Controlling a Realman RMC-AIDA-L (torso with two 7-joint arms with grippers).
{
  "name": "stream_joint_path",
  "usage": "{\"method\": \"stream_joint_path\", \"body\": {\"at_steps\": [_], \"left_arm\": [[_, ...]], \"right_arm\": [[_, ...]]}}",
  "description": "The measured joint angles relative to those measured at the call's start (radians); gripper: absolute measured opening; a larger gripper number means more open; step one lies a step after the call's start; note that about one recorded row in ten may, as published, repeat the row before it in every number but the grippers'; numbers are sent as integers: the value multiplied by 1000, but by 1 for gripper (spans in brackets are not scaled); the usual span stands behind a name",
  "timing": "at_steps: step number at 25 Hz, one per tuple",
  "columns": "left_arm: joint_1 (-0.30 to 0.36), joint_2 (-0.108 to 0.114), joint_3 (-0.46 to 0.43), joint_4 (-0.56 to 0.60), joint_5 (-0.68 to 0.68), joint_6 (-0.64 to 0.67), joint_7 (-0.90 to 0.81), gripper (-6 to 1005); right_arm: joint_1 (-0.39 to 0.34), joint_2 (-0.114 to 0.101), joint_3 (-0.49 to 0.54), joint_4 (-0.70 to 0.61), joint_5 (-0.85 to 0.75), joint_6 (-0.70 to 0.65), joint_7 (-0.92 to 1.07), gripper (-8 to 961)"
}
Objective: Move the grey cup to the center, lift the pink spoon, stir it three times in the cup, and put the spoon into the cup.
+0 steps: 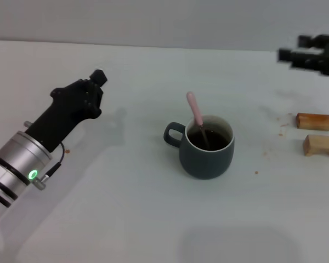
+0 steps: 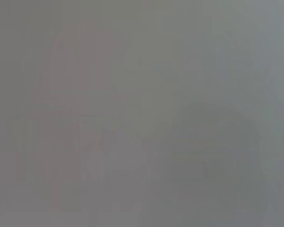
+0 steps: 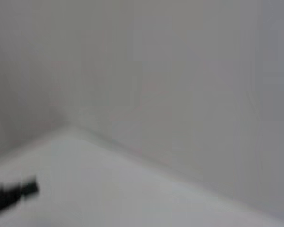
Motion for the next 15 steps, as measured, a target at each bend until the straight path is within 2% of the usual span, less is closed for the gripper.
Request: {"method": "stream_joint_path", "body": {"at_steps": [4, 7, 10, 15], "left_arm": [[16, 1, -45, 12, 0, 34, 3, 45], [27, 0, -91, 13, 0, 48, 7, 45], [37, -1, -131, 10, 0, 69, 36, 98], [86, -10, -236, -68, 0, 108, 204, 230]], "right_arm": [[-165, 2, 22, 128, 433, 26, -367, 710], [-243, 3, 28, 283, 719, 5, -674, 710], [-278, 1, 67, 468, 952, -46, -910, 710], [-273, 0, 207, 730, 1121, -129, -1151, 710]]}}
